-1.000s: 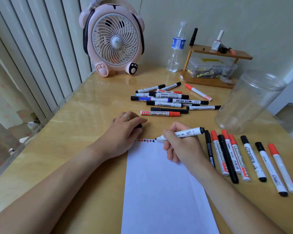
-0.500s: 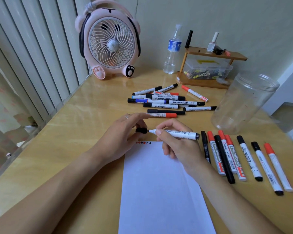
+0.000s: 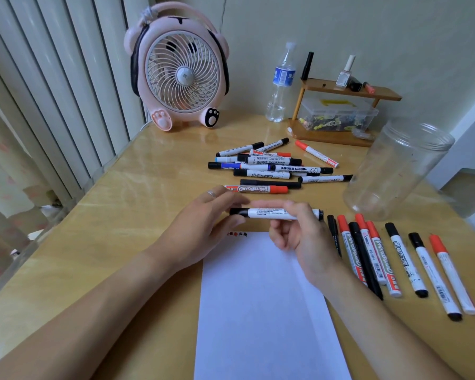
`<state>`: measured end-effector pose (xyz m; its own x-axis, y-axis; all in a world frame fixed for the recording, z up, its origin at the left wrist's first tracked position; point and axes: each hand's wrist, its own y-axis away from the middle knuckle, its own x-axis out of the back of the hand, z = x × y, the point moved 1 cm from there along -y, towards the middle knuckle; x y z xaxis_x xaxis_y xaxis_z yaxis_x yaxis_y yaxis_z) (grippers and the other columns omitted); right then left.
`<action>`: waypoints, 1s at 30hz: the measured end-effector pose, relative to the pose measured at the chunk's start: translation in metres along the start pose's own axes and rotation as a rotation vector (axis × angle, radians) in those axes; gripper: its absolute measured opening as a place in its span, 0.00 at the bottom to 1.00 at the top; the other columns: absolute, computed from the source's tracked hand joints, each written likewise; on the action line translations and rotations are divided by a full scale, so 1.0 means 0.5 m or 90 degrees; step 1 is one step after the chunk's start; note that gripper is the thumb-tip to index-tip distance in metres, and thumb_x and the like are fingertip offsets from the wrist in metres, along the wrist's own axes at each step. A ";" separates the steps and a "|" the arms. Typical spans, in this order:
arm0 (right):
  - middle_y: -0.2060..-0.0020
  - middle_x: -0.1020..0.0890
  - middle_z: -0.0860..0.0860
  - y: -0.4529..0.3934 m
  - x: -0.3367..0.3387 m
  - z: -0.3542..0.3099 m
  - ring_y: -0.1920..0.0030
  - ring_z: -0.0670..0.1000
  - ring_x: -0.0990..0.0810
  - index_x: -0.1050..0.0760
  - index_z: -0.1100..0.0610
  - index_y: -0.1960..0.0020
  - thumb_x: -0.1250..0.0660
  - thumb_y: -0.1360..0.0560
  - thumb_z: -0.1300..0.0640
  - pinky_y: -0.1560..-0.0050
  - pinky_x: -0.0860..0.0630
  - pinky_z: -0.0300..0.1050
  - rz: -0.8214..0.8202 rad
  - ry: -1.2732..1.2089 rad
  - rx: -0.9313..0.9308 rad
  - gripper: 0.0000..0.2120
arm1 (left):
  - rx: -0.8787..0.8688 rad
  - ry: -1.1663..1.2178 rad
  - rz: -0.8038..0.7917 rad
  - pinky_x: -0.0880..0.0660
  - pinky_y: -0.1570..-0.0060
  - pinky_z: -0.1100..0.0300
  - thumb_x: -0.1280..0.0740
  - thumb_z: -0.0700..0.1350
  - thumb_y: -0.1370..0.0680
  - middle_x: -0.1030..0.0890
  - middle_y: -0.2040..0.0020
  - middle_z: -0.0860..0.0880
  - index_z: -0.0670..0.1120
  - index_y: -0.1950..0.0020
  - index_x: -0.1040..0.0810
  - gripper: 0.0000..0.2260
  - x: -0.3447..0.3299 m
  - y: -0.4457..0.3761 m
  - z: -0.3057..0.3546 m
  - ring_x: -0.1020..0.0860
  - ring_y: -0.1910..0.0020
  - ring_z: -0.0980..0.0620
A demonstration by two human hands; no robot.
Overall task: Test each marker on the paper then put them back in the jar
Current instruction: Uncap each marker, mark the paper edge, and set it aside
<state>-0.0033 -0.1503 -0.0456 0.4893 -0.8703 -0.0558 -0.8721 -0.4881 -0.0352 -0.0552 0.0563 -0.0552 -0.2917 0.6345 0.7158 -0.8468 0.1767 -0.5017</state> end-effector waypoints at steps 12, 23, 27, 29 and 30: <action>0.60 0.18 0.42 0.006 0.030 -0.016 0.64 0.46 0.22 0.18 0.47 0.50 0.21 0.27 0.57 0.65 0.28 0.37 0.014 0.449 0.175 0.10 | 0.071 0.002 -0.083 0.29 0.55 0.55 0.48 0.53 0.14 0.27 0.56 0.57 0.47 0.49 0.27 0.15 -0.013 0.007 -0.035 0.28 0.56 0.55; 0.63 0.20 0.36 -0.002 0.011 0.004 0.62 0.40 0.23 0.15 0.51 0.51 0.22 0.25 0.57 0.65 0.31 0.27 0.049 0.460 0.182 0.05 | 0.060 -0.016 -0.075 0.34 0.58 0.58 0.47 0.50 0.15 0.29 0.58 0.56 0.47 0.51 0.29 0.11 -0.030 0.006 -0.041 0.31 0.58 0.54; 0.58 0.16 0.42 -0.005 0.009 0.006 0.57 0.42 0.21 0.15 0.49 0.50 0.23 0.25 0.54 0.62 0.30 0.28 0.044 0.478 0.182 0.04 | 0.063 -0.023 -0.080 0.37 0.58 0.60 0.47 0.49 0.16 0.30 0.57 0.57 0.47 0.50 0.29 0.11 -0.031 0.006 -0.041 0.33 0.58 0.55; 0.58 0.16 0.42 -0.007 0.013 0.007 0.56 0.45 0.20 0.15 0.46 0.51 0.24 0.24 0.52 0.62 0.29 0.32 0.039 0.489 0.183 0.03 | 0.058 -0.029 -0.079 0.37 0.58 0.60 0.47 0.49 0.16 0.30 0.57 0.56 0.47 0.50 0.29 0.10 -0.031 0.007 -0.041 0.33 0.58 0.55; 0.59 0.16 0.42 -0.008 0.014 0.009 0.56 0.46 0.20 0.15 0.46 0.52 0.24 0.24 0.51 0.62 0.28 0.35 0.037 0.494 0.185 0.02 | 0.054 -0.033 -0.076 0.37 0.58 0.60 0.46 0.49 0.15 0.29 0.57 0.56 0.47 0.50 0.29 0.10 -0.031 0.007 -0.041 0.33 0.58 0.56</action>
<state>0.0037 -0.1542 -0.0502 0.2085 -0.7439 0.6349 -0.8082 -0.4967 -0.3165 -0.0447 0.0623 -0.0781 -0.2073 0.5727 0.7931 -0.9105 0.1836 -0.3706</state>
